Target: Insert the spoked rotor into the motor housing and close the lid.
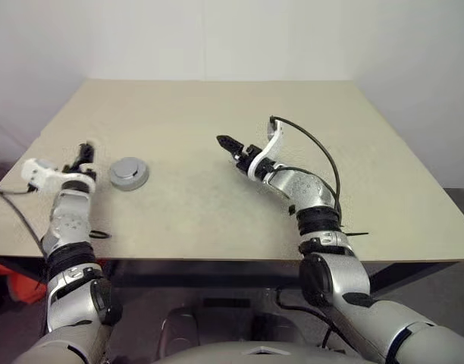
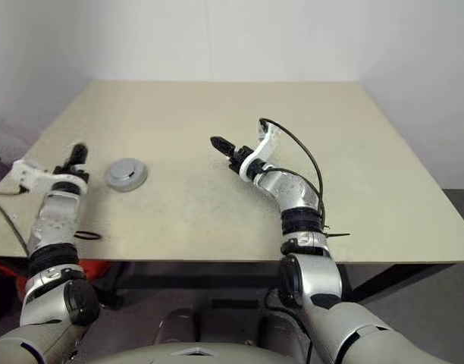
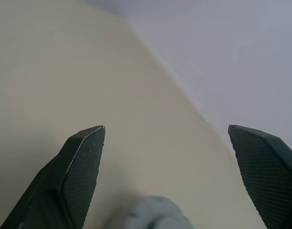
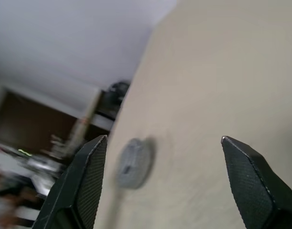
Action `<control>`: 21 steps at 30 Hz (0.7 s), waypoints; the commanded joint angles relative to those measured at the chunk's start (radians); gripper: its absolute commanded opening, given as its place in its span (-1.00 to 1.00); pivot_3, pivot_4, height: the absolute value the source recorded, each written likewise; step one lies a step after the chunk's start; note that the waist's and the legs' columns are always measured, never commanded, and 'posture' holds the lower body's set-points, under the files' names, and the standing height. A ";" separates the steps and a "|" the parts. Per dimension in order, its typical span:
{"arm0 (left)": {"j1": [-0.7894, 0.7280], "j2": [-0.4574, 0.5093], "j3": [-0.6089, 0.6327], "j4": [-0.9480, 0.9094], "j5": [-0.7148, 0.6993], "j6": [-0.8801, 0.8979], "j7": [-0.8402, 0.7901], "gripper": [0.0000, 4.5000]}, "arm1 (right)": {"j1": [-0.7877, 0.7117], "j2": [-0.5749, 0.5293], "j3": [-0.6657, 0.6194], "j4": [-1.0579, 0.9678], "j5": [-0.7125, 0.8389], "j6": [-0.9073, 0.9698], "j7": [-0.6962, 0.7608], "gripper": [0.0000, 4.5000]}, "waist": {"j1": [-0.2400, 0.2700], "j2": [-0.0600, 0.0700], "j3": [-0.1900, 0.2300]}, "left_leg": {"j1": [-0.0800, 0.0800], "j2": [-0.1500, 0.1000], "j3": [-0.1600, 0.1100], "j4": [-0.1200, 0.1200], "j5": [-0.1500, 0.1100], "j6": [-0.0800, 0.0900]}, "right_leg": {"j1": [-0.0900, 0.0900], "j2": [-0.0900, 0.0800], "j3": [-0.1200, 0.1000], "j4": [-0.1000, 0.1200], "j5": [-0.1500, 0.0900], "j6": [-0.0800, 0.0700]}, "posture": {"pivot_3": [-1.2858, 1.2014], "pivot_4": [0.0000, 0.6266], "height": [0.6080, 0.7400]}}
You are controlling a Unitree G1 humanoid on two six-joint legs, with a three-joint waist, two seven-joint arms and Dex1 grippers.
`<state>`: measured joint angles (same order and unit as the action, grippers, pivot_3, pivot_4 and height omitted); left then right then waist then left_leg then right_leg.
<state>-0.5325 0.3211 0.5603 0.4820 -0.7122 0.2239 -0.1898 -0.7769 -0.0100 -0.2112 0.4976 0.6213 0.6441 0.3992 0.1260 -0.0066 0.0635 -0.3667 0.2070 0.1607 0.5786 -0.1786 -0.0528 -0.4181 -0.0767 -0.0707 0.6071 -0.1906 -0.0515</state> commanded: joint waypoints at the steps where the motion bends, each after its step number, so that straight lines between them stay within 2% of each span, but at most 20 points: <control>1: 0.033 0.009 -0.213 -0.177 0.102 0.020 -0.183 0.93 | 0.044 -0.118 0.119 -0.115 -0.122 -0.100 0.146 0.92 | 0.008 0.000 0.000 | 0.000 0.000 0.000 0.000 0.000 0.000 | 0.001 -0.001 0.000 0.000 0.000 0.000 | 0.03 -1.00 1.00; 4: 0.066 0.017 -0.359 -0.284 0.125 0.103 -0.306 0.93 | 0.090 -0.251 0.201 -0.144 -0.225 -0.165 0.234 0.92 | 0.011 0.000 0.000 | 0.001 -0.002 0.000 0.001 0.000 0.001 | 0.003 -0.004 0.000 0.000 0.000 0.000 | 0.03 -1.00 1.00; 9: 0.073 0.016 -0.553 -0.328 0.237 0.087 -0.450 0.93 | 0.131 -0.396 0.247 -0.106 -0.337 -0.278 0.324 0.92 | -0.002 0.001 0.001 | 0.003 -0.001 0.000 0.001 0.000 0.000 | 0.004 -0.001 0.000 0.001 0.000 0.000 | 0.03 -1.00 1.00; 13: 0.067 0.006 -0.633 -0.273 0.340 0.013 -0.493 0.93 | 0.142 -0.433 0.245 -0.026 -0.398 -0.365 0.333 0.92 | -0.017 0.002 0.000 | 0.003 0.000 0.001 0.001 0.001 -0.001 | 0.004 0.002 0.000 0.001 0.000 0.000 | 0.03 -1.00 1.00; 21: 0.067 -0.046 -0.652 -0.181 0.457 -0.135 -0.469 0.93 | 0.193 -0.431 0.213 -0.015 -0.404 -0.449 0.366 0.92 | -0.024 0.003 0.000 | 0.004 -0.001 0.001 0.004 -0.002 0.004 | 0.006 0.002 0.000 0.001 0.002 -0.003 | 0.03 -1.00 1.00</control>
<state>-0.4495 0.2837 -0.0985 0.3111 -0.2681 0.1338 -0.6672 -0.5623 -0.4365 0.0296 0.5029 0.2128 0.2351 0.7604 0.1022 -0.0038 0.0638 -0.3626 0.2064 0.1616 0.5826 -0.1802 -0.0485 -0.4119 -0.0753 -0.0704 0.6081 -0.1883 -0.0547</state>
